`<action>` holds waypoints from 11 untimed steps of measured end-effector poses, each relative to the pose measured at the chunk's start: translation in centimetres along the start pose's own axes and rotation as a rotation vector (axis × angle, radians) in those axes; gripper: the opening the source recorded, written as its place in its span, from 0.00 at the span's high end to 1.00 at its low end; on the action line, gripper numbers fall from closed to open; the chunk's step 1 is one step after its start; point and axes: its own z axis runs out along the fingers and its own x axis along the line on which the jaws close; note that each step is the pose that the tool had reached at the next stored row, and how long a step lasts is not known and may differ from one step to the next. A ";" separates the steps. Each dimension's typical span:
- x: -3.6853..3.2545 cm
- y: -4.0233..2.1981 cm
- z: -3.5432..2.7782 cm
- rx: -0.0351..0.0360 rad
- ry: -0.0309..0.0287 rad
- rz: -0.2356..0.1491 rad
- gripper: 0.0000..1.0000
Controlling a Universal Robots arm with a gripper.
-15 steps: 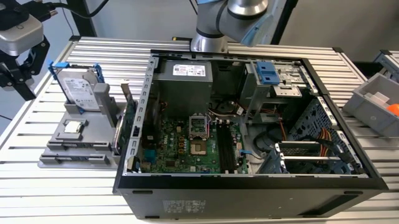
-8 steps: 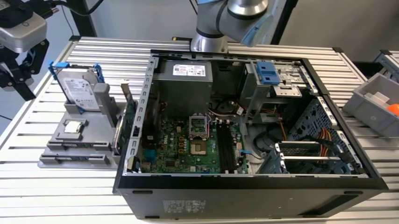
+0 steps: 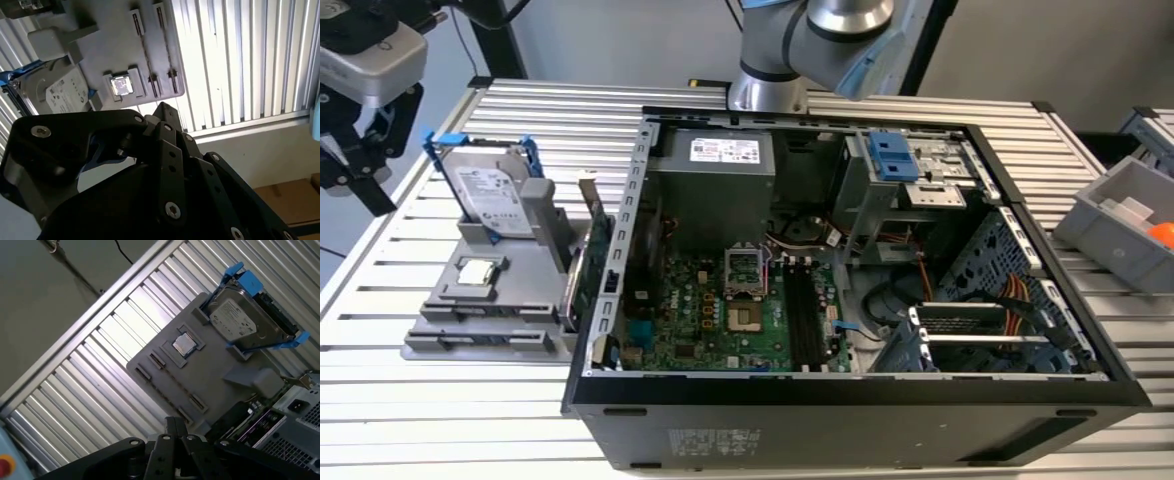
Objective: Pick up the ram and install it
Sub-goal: 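Pick up the ram and move it above insertion slot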
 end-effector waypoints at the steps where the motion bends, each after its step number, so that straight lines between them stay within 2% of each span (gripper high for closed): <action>1: 0.00 0.00 0.01 -0.0001 0.0004 -0.009 1.00; 6: 0.00 0.00 0.00 -0.0006 0.0026 -0.047 1.00; 11: 0.00 0.00 0.00 -0.0007 0.0028 -0.051 1.00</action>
